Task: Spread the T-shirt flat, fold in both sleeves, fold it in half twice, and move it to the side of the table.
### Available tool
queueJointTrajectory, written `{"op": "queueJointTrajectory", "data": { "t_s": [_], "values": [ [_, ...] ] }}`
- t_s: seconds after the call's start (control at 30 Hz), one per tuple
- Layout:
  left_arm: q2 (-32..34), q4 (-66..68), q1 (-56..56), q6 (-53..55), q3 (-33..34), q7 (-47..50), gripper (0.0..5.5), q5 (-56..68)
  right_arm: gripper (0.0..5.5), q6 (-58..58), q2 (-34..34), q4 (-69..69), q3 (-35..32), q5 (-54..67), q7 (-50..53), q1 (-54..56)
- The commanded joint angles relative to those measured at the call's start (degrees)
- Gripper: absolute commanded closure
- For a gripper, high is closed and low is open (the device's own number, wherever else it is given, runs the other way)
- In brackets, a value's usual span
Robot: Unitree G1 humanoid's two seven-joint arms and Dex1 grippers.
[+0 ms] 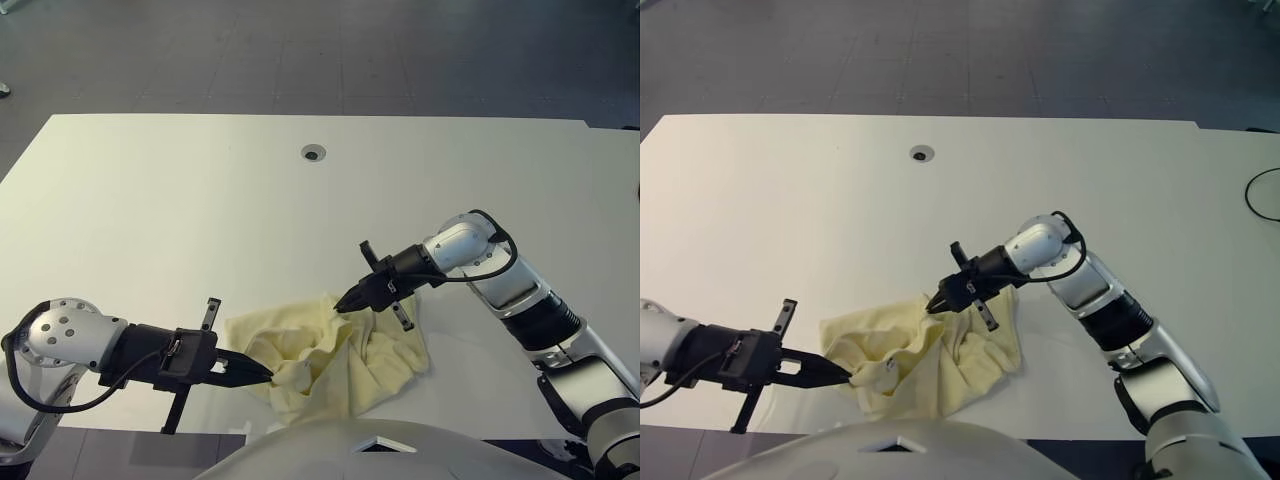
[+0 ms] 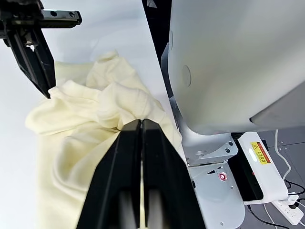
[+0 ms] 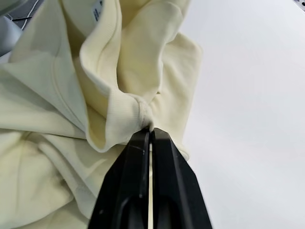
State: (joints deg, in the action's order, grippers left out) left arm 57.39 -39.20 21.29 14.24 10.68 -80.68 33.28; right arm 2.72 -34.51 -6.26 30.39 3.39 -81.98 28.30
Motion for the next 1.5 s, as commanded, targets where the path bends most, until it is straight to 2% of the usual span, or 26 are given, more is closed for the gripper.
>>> {"op": "queueJointTrajectory", "data": {
  "t_s": [0.03,0.23,0.5,0.93,1.23,1.5],
  "values": [
    [0.9,0.6,0.0,-0.4,0.4,0.2,5.5,-0.6,5.47,0.7,-1.0,-0.7,0.0,-1.0,-0.1,0.6],
    [0.8,3.3,-1.3,-0.9,1.6,0.2,5.5,-0.3,5.47,0.7,-1.5,0.2,-2.5,-0.7,1.4,1.1],
    [0.7,11.7,-7.7,-3.0,5.4,2.2,5.5,-2.2,5.47,0.6,-4.5,0.1,-11.8,3.6,4.5,0.0],
    [-3.8,33.6,-36.2,-12.8,-6.3,13.3,5.5,-18.9,5.47,-6.2,-3.4,-2.4,-28.6,14.9,18.6,-3.1],
    [-10.1,43.6,-55.3,-16.6,-11.7,20.3,5.5,-26.3,5.47,-8.7,-3.0,-1.2,-32.1,15.5,25.4,0.3],
    [-13.3,52.7,-69.5,-20.9,-16.6,25.4,5.5,-35.4,5.47,-6.7,-3.6,8.0,-31.2,7.2,33.2,10.4]
  ]
}}
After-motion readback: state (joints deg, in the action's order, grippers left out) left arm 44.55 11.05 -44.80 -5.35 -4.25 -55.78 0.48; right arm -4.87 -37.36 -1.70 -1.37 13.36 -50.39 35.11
